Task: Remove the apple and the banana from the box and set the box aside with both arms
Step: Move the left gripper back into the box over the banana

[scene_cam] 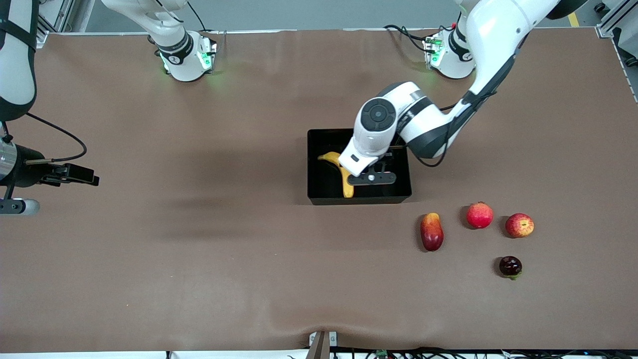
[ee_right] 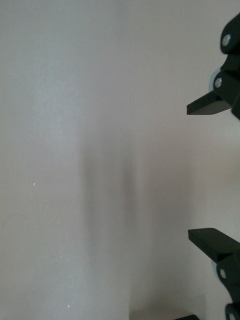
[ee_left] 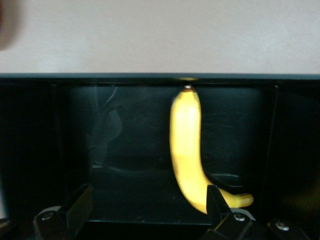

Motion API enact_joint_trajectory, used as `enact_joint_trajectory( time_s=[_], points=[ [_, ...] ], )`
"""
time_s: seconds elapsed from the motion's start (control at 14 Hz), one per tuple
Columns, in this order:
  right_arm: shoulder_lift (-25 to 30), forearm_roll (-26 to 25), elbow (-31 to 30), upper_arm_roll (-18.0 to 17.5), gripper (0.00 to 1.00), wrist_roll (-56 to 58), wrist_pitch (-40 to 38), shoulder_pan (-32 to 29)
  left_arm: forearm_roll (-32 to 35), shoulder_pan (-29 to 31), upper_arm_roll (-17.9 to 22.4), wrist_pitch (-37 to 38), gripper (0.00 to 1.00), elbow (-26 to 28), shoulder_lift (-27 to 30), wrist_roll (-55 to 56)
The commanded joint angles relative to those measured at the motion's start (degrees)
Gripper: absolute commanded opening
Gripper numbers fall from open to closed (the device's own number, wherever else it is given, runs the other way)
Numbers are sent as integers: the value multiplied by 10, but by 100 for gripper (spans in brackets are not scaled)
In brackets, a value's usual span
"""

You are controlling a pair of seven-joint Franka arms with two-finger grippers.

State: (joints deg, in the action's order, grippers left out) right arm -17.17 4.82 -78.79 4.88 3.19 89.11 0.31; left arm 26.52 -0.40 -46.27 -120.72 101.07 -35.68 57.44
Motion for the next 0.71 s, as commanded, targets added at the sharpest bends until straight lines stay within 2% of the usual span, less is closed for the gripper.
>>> enact_joint_trajectory(
  time_s=[0.0,0.21,0.5,0.64],
  points=[
    [0,4,3,-6,100,-5,-7,-16,54,-17,1,-43,100,-5,-41,61],
    [-1,5,2,-7,100,-4,-7,-11,85,-50,16,-73,100,-11,-76,144],
    [-1,4,2,-9,100,-6,-5,10,87,-123,84,-123,100,-11,-83,174],
    [-1,4,2,-9,100,-5,-6,8,87,-140,95,-135,100,-11,-94,185]
  ],
)
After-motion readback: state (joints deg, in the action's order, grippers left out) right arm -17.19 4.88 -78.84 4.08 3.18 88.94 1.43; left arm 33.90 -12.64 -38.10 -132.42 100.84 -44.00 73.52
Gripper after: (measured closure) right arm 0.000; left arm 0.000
